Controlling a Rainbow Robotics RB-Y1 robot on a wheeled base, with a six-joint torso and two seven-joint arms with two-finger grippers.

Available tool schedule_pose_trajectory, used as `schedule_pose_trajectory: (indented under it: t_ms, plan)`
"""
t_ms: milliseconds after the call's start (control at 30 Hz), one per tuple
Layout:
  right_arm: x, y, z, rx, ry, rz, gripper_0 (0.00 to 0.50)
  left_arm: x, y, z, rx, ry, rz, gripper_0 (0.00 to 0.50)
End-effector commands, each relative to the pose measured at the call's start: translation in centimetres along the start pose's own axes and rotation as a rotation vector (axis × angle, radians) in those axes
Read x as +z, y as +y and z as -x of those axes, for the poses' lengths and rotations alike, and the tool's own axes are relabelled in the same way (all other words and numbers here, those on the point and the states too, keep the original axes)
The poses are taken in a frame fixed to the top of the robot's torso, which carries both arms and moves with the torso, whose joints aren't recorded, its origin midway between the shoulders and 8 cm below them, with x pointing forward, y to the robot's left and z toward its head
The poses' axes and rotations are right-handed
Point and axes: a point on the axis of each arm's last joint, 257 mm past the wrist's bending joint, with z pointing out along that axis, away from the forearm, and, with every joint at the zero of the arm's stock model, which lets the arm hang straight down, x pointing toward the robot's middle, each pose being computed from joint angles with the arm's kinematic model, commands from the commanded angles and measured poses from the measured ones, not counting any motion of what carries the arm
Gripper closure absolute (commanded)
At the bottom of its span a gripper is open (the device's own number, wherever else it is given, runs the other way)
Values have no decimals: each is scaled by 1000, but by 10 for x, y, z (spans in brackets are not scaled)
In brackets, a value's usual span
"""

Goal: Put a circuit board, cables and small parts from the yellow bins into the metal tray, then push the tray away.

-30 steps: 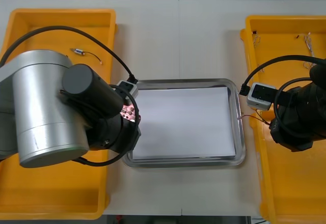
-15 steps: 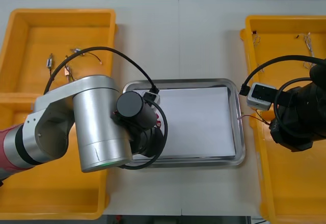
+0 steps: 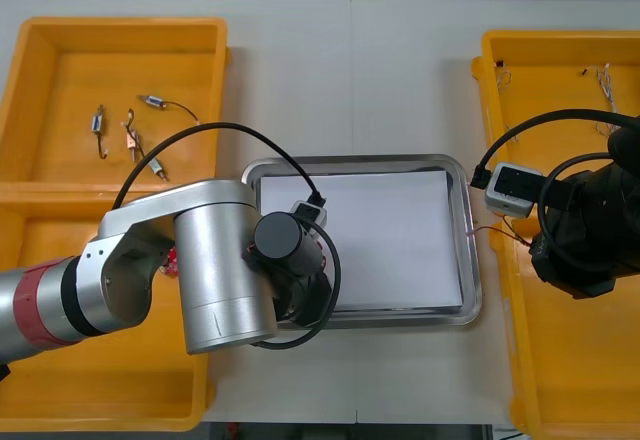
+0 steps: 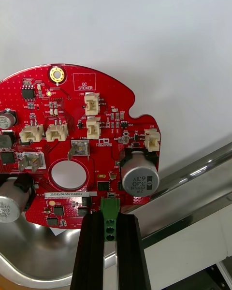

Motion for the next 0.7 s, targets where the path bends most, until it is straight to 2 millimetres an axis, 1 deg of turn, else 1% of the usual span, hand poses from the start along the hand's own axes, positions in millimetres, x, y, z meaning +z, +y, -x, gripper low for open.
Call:
schedule_pose_trajectory:
  t_ms: [33,200,700]
  plan:
    - [-8,-5,-1,3,9,-32,500,-1,-17,13,-13,-32,-24,500]
    - [-8,-6,-1,4,9,-34,500,5,-18,15,-29,-35,-33,500]
    - [-8,-6,-1,3,10,-33,500,7,-20,12,-46,-32,-39,500]
